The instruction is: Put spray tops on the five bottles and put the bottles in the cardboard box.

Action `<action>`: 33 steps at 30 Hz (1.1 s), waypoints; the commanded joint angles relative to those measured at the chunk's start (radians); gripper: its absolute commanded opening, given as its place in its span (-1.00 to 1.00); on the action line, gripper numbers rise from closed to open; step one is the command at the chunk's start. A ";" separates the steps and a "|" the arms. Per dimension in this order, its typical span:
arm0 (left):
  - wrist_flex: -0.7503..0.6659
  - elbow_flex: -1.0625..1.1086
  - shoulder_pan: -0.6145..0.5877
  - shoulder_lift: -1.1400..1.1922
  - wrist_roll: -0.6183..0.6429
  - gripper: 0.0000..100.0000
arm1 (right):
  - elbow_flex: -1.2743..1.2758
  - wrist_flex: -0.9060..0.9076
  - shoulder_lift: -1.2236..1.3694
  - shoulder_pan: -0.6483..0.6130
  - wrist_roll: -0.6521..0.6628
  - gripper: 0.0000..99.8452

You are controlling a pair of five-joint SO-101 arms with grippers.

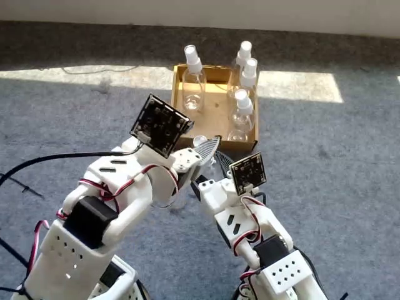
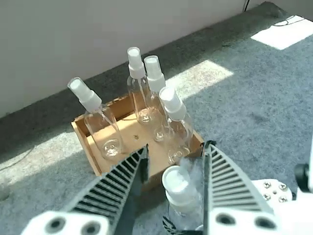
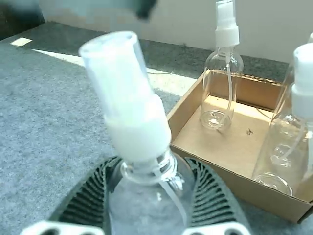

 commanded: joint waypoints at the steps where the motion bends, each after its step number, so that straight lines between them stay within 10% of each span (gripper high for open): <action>1: 0.005 -0.081 -0.085 -0.004 -0.005 -0.64 | -0.015 -0.001 -0.018 0.013 -0.005 -0.99; 22: -0.152 0.232 0.024 -0.005 -0.074 -0.64 | -0.018 -0.001 -0.018 0.007 0.002 -0.99; 33: 0.017 -0.056 -0.223 -0.008 -0.077 -0.64 | -0.041 -0.027 -0.018 0.028 0.002 -0.99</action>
